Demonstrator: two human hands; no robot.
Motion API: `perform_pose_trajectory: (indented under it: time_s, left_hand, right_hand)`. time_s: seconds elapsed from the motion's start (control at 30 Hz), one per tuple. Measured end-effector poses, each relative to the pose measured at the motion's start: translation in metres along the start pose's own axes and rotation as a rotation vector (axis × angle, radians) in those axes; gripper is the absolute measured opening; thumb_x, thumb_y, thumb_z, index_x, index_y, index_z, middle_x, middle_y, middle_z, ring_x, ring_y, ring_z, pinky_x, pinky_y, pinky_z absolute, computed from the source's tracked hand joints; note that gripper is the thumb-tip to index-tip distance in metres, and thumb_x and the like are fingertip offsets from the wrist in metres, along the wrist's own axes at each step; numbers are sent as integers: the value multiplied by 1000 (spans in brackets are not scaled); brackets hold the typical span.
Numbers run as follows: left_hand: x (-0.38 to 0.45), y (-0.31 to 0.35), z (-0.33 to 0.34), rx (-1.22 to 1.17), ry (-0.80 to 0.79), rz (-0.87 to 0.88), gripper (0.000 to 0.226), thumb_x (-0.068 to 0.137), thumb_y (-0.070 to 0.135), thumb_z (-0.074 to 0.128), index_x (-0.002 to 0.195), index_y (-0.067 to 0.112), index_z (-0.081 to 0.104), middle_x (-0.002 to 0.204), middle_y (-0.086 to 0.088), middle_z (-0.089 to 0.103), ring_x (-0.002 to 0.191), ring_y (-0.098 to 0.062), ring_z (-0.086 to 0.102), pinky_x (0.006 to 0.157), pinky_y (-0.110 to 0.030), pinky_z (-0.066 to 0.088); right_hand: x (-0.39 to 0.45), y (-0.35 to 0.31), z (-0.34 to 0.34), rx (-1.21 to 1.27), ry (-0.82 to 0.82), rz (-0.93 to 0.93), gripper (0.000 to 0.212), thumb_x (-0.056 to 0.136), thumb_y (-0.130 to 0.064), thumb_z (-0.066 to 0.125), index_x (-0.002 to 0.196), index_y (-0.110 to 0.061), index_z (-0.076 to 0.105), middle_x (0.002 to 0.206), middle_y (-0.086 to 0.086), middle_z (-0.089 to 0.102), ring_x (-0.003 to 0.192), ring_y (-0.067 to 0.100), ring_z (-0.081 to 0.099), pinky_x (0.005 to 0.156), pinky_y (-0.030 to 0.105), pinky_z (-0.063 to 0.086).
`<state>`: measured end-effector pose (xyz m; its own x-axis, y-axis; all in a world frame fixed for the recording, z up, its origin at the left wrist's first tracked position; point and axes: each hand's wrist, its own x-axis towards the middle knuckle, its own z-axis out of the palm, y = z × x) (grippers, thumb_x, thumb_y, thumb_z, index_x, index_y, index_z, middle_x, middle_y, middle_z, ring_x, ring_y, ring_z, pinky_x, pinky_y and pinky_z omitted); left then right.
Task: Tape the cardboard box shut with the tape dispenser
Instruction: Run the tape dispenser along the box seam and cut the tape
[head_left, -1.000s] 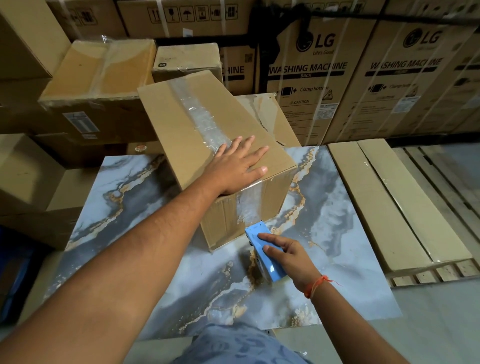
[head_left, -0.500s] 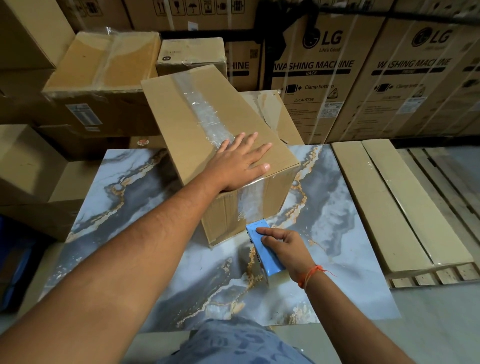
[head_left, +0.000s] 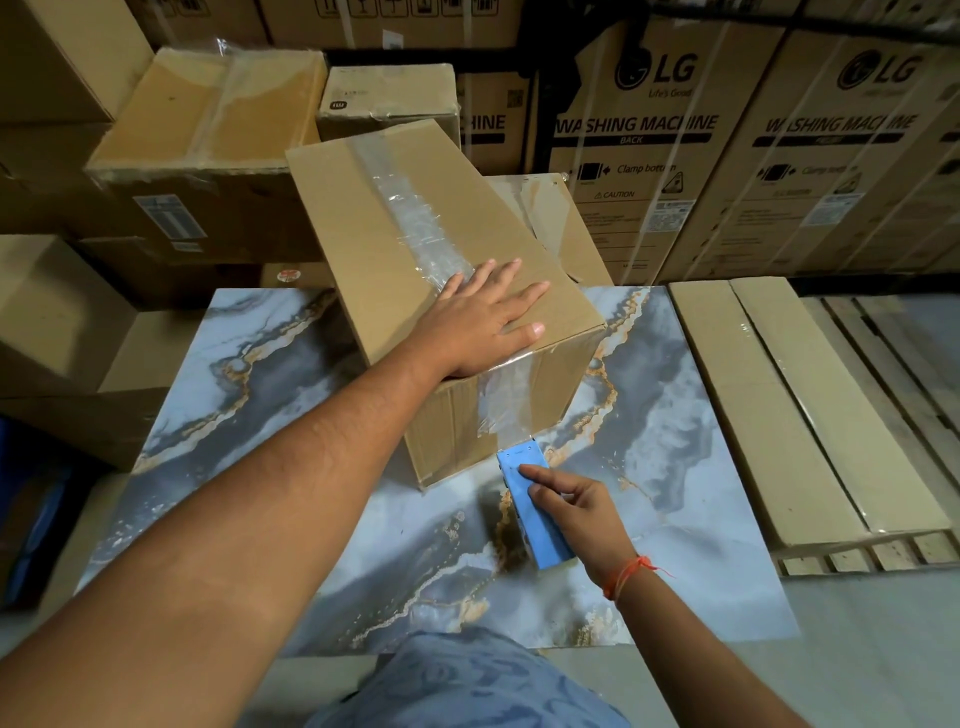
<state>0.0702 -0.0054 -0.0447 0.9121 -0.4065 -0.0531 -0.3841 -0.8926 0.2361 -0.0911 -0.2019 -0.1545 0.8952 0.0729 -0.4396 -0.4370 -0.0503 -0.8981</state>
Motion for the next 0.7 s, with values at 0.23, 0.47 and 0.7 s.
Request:
perform_pose_trajectory:
  time_s: [0.23, 0.47, 0.7]
  left_hand:
    - [-1, 1, -2, 7, -2, -3, 64, 101, 69, 22, 161, 51, 5, 174, 8, -9, 161, -20, -9, 129, -50, -3]
    - [-1, 2, -1, 13, 3, -5, 64, 101, 69, 23, 161, 51, 6, 174, 8, -8, 161, -20, -8, 129, -50, -3]
    - [0, 1, -2, 17, 5, -4, 64, 101, 69, 23, 161, 51, 6, 175, 7, -7, 161, -20, -7, 129, -51, -2]
  right_hand:
    - [2, -15, 3, 66, -1, 77, 21, 91, -8, 67, 103, -20, 80, 106, 8, 76, 82, 21, 67, 71, 31, 59]
    - [9, -34, 8, 245, 7, 221, 22, 92, -2, 63, 111, -3, 75, 103, 22, 72, 68, 25, 66, 54, 26, 58]
    - [14, -44, 9, 261, 25, 283, 24, 92, -1, 62, 113, 1, 73, 99, 23, 70, 61, 24, 65, 48, 25, 57]
